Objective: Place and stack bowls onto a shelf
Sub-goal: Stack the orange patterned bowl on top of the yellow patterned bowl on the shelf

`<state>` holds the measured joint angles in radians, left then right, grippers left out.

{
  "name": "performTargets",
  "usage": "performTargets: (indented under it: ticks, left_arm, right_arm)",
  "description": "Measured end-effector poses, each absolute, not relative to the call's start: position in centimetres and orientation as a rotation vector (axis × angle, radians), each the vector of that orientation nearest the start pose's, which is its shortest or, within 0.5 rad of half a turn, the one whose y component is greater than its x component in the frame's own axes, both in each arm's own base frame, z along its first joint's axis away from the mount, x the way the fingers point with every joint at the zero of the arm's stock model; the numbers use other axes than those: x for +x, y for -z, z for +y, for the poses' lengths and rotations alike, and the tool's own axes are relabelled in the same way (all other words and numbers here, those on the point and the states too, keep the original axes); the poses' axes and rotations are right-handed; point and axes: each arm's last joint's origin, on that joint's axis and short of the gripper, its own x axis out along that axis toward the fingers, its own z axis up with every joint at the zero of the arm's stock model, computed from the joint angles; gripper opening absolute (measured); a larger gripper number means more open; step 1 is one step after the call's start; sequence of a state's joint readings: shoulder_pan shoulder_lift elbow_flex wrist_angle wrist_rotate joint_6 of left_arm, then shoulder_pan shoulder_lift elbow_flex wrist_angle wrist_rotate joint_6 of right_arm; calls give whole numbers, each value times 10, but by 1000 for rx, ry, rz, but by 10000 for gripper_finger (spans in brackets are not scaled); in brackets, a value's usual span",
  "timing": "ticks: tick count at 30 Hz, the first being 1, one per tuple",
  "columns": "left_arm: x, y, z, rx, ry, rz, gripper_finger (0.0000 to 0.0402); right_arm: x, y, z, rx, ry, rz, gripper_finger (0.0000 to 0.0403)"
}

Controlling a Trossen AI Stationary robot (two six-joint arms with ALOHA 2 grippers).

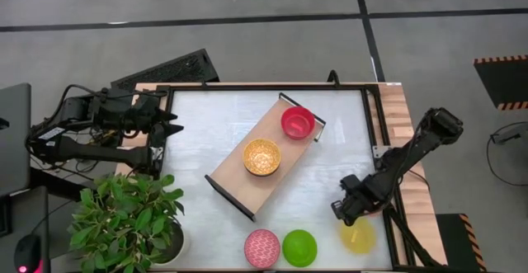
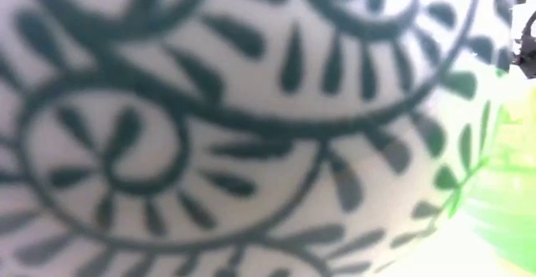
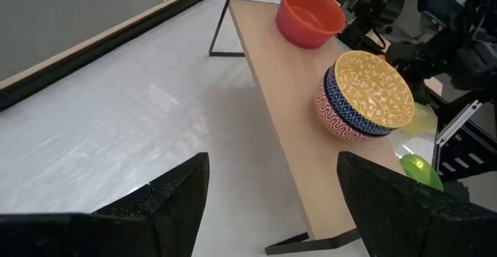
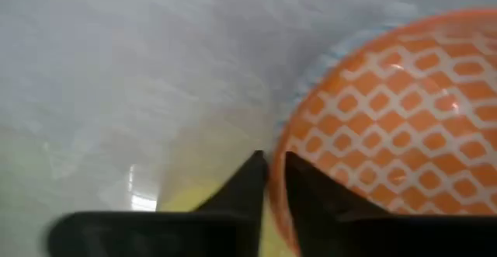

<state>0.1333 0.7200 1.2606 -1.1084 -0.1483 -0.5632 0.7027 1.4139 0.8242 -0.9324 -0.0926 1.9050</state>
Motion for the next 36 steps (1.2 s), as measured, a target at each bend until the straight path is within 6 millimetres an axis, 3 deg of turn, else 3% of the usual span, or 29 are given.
performTargets:
  ticks: [1,7,15,20,27,31,36]
  left_arm:
    - [81,-403,15,-540,-429,476,270]
    - [81,-403,15,-538,-429,477,270]
    - [81,-403,15,-532,-428,479,270]
    - [81,-403,15,-529,-430,479,270]
    - [81,-403,16,-526,-441,476,270]
    - [81,-403,16,-527,-446,475,270]
    - [80,-403,16,-522,-469,467,270]
  right_arm:
    - [168,-182,143,1000,869,1443,35]
    - [182,-197,132,1043,760,1398,32]
    - [214,-259,108,962,526,1246,32]
    - [227,-321,88,802,388,1145,32]
    - [225,-398,61,562,199,985,32]
    - [224,-420,47,339,101,903,32]
    - [228,-428,32,36,-7,838,32]
